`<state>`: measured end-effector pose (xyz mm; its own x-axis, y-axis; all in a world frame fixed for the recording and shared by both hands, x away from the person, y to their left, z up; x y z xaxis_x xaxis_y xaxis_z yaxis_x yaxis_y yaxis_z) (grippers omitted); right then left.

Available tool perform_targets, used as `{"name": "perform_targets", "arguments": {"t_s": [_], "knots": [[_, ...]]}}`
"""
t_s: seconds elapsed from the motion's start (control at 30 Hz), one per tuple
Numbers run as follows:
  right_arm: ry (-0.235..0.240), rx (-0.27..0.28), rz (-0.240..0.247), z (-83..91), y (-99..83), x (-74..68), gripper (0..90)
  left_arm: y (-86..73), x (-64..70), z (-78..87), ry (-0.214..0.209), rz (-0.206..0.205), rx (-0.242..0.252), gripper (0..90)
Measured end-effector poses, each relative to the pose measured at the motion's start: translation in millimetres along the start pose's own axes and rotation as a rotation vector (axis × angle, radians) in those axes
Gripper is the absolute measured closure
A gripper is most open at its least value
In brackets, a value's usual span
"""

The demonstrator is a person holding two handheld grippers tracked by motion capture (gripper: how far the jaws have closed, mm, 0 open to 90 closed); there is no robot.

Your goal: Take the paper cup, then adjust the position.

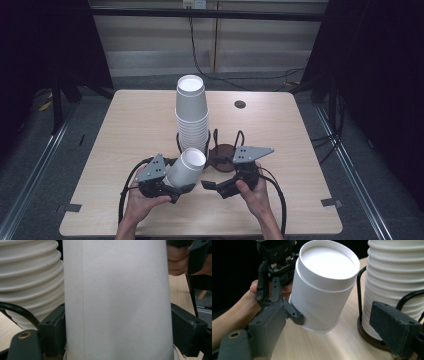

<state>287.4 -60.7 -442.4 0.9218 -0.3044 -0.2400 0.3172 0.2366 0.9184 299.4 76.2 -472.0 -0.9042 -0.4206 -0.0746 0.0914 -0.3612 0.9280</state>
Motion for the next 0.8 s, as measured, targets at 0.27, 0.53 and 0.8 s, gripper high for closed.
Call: {"name": "perform_targets", "arguments": {"t_s": [0.27, 0.53, 0.8], "knots": [[-0.011, -0.122, -0.001, 7.0, -11.8, 1.2, 13.2, 0.5, 3.0, -3.2, -0.036, -0.063, -0.107, 15.6], [-0.018, -0.214, 0.021, 7.6, -21.2, 1.1, 13.3, -7.0, 4.4, -9.2, -0.036, -0.122, -0.235, 15.6], [-0.022, -0.279, 0.030, 12.4, -28.1, 3.5, 13.5, -12.1, 11.6, -15.8, -0.072, -0.186, -0.317, 15.7]]}}
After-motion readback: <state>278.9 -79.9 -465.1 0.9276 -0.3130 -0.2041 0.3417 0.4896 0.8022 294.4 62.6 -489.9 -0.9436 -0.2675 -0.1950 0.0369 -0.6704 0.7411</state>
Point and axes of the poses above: each handheld gripper's, and its own axes: z roughly backward along the jaws, y roughly out of its top, x roughly to its right, the point moved 8 cm from there along -z, roughly forward along the jaws, and after that the axes turned 7 degrees about y, right-handed, at the moved point
